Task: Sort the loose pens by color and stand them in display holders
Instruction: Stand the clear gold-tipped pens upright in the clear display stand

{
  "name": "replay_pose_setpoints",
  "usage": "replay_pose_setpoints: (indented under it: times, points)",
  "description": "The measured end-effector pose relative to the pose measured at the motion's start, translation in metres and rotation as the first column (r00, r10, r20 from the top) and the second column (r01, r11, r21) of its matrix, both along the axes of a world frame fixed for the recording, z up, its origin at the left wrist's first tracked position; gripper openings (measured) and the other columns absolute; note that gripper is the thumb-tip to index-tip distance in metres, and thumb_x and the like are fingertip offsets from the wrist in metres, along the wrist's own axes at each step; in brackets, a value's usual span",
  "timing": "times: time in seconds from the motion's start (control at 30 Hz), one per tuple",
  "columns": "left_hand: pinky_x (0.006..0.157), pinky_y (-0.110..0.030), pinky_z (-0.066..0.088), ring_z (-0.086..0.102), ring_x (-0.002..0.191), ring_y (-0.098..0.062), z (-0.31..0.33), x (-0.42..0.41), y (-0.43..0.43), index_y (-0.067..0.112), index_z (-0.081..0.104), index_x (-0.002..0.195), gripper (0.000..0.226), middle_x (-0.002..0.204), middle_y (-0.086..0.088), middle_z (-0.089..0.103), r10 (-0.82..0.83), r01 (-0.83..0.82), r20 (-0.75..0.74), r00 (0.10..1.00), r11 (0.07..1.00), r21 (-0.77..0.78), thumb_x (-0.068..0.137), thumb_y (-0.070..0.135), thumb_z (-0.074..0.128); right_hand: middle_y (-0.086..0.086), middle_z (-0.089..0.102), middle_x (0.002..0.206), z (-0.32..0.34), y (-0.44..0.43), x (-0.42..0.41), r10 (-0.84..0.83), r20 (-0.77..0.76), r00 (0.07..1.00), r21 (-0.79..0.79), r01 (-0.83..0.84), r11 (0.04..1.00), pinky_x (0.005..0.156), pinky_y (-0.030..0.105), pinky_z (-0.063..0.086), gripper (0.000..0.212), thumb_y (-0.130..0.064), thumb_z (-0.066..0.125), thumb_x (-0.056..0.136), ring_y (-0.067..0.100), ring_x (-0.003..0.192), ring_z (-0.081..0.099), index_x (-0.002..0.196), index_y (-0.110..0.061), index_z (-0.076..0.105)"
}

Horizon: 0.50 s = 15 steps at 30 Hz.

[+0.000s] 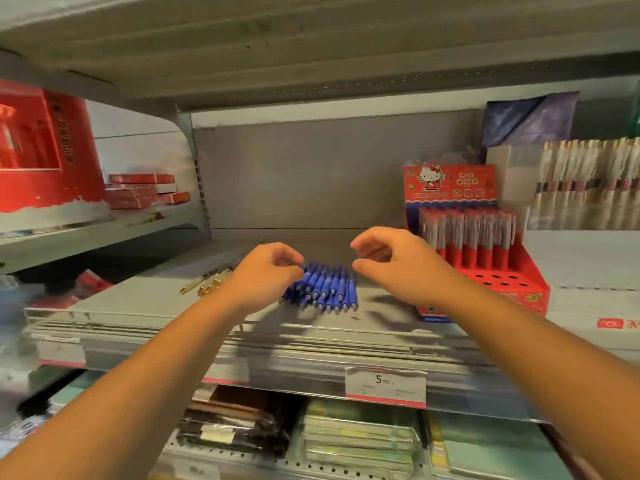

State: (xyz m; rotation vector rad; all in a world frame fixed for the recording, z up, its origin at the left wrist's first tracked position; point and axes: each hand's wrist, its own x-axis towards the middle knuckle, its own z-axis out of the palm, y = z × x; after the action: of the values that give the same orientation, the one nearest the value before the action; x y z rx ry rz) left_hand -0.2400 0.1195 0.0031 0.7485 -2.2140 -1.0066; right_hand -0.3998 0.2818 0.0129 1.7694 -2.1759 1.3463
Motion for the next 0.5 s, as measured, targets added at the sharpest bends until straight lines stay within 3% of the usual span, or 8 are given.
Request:
replay_pose_setpoints:
  times: [0.1, 0.2, 0.4, 0.5]
  points:
    - [0.06, -0.027, 0.044, 0.061, 0.069, -0.016, 0.003, 0.028, -0.033, 0.023, 0.066, 0.089, 0.007, 0.086, 0.001, 0.069, 0.096, -0.095, 0.023, 0.995, 0.994, -0.061, 0.087, 0.016, 0.064, -0.011, 0.067, 0.1, -0.001, -0.035, 0.015, -0.014, 0.019, 1.0, 0.053, 0.013, 0.999, 0.087, 0.026, 0.05, 0.019, -0.024, 0.07, 0.087, 0.005, 0.092, 0.063, 0.105, -0.026, 0.066]
    - [0.068, -0.031, 0.046, 0.06, 0.075, -0.017, 0.006, 0.056, -0.066, 0.017, 0.066, 0.083, 0.005, 0.08, 0.002, 0.068, 0.161, -0.156, 0.045, 0.986, 0.983, -0.093, 0.087, 0.018, 0.062, -0.01, 0.066, 0.096, 0.0, -0.073, 0.035, -0.039, 0.004, 0.999, 0.107, 0.038, 0.994, 0.088, 0.032, 0.051, 0.016, -0.027, 0.071, 0.086, 0.011, 0.092, 0.063, 0.101, -0.028, 0.065]
    - [0.082, -0.036, 0.05, 0.061, 0.087, -0.019, 0.007, 0.1, -0.137, 0.015, 0.067, 0.092, 0.012, 0.089, -0.001, 0.067, 0.17, -0.161, 0.119, 0.978, 0.984, -0.08, 0.089, 0.024, 0.061, -0.01, 0.066, 0.095, -0.002, -0.151, 0.081, -0.102, 0.014, 0.995, 0.183, 0.098, 0.978, 0.068, 0.022, 0.045, 0.015, -0.029, 0.07, 0.088, 0.009, 0.085, 0.063, 0.101, -0.025, 0.066]
    - [0.068, -0.031, 0.045, 0.057, 0.073, -0.018, 0.008, 0.109, -0.166, 0.007, 0.065, 0.086, 0.02, 0.082, -0.005, 0.064, 0.133, -0.125, 0.178, 0.975, 0.991, -0.053, 0.088, 0.027, 0.061, -0.003, 0.069, 0.098, -0.003, -0.186, 0.099, -0.17, 0.018, 0.985, 0.216, 0.162, 0.963, 0.063, 0.022, 0.044, 0.013, -0.027, 0.067, 0.09, 0.012, 0.084, 0.064, 0.101, -0.023, 0.064]
